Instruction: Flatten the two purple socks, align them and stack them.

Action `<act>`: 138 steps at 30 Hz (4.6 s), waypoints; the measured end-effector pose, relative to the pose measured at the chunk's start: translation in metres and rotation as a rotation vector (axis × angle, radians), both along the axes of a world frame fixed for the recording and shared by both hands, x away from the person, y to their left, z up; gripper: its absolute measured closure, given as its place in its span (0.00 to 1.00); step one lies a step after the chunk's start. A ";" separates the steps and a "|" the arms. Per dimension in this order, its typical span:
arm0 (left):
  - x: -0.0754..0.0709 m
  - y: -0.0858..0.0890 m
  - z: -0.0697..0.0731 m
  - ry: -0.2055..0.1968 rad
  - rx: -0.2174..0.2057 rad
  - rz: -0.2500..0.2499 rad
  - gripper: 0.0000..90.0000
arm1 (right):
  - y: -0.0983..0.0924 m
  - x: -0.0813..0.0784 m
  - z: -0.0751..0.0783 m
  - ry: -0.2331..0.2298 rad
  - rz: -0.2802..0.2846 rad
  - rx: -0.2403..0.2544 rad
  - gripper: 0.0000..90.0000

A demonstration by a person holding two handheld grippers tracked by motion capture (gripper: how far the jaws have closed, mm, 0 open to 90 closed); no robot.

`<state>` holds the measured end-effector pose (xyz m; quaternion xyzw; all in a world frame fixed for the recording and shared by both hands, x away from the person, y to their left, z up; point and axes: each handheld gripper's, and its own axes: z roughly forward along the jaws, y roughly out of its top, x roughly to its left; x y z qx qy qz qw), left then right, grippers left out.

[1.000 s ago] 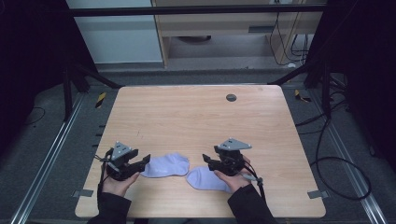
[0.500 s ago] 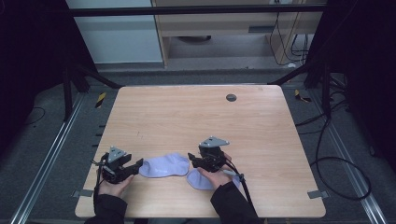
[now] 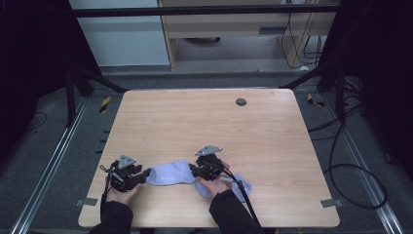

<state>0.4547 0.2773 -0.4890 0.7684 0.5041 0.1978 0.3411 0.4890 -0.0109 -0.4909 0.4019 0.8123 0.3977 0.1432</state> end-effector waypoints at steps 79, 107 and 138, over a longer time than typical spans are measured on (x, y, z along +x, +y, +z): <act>-0.024 -0.153 0.032 0.016 -0.003 -0.324 0.97 | -0.152 -0.084 0.043 -0.035 -0.035 0.000 0.97; -0.016 -0.153 0.015 0.024 0.004 -0.303 0.78 | -0.159 -0.079 0.015 0.020 -0.078 -0.058 0.80; -0.020 -0.160 0.023 -0.075 -0.076 -0.349 0.66 | -0.177 -0.064 0.008 -0.053 -0.113 0.051 0.69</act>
